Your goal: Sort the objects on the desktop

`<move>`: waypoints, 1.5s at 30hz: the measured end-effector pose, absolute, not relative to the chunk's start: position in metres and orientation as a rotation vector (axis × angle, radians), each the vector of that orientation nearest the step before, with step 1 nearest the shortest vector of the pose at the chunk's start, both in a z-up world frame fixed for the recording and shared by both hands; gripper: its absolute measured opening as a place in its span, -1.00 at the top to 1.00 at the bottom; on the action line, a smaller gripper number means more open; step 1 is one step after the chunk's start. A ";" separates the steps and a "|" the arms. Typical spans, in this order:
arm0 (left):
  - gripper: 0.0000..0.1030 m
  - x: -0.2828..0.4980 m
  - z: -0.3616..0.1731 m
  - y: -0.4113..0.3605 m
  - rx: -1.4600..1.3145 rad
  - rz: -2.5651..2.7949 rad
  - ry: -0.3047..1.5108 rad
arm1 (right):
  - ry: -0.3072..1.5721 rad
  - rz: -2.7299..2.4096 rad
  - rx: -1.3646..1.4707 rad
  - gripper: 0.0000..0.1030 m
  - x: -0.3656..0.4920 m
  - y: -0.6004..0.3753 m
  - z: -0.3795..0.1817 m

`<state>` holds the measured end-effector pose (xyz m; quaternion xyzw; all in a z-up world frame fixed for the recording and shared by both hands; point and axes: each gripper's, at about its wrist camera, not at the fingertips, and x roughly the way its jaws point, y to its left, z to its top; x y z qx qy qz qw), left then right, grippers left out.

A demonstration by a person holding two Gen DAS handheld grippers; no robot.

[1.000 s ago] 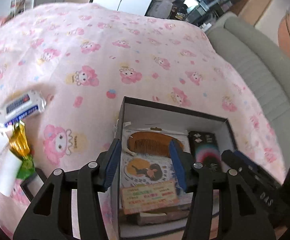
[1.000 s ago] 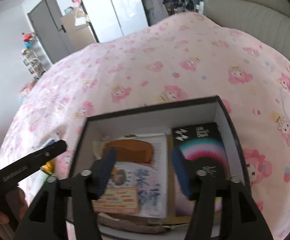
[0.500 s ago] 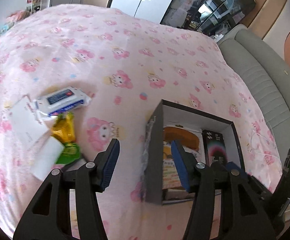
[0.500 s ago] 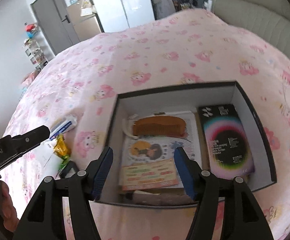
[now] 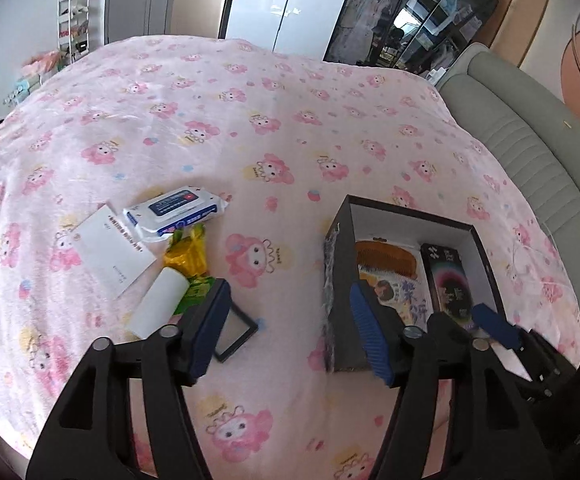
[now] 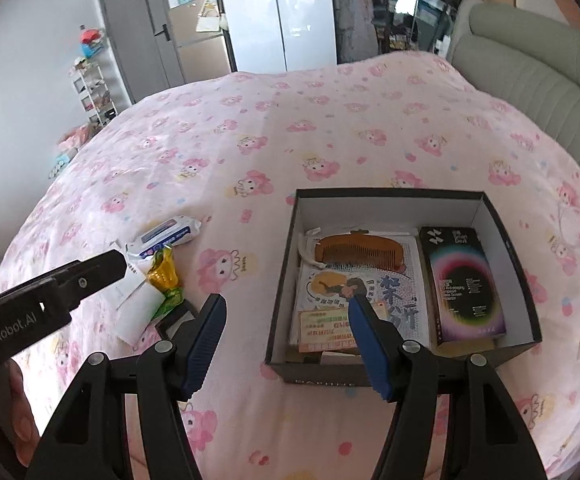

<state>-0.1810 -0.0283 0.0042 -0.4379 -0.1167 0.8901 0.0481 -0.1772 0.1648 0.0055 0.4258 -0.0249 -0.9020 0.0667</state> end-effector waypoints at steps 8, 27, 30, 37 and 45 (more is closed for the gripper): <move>-0.41 -0.140 0.024 -0.022 -1.259 2.783 -0.198 | -0.063 -2.728 1.213 -0.17 -0.146 0.157 0.019; -0.99 -0.032 0.045 0.004 -1.097 2.894 -0.030 | -0.045 -2.892 1.068 -0.43 -0.047 0.189 0.040; -0.99 -0.016 0.045 0.008 -1.086 2.908 -0.006 | -0.072 -2.916 1.066 -0.45 -0.035 0.194 0.040; -0.99 0.008 0.041 0.007 -1.078 2.886 -0.074 | -0.103 -2.934 1.075 -0.60 -0.011 0.199 0.036; -0.99 0.021 0.038 0.014 -1.081 2.876 -0.071 | -0.081 -2.926 1.088 -0.62 0.008 0.195 0.030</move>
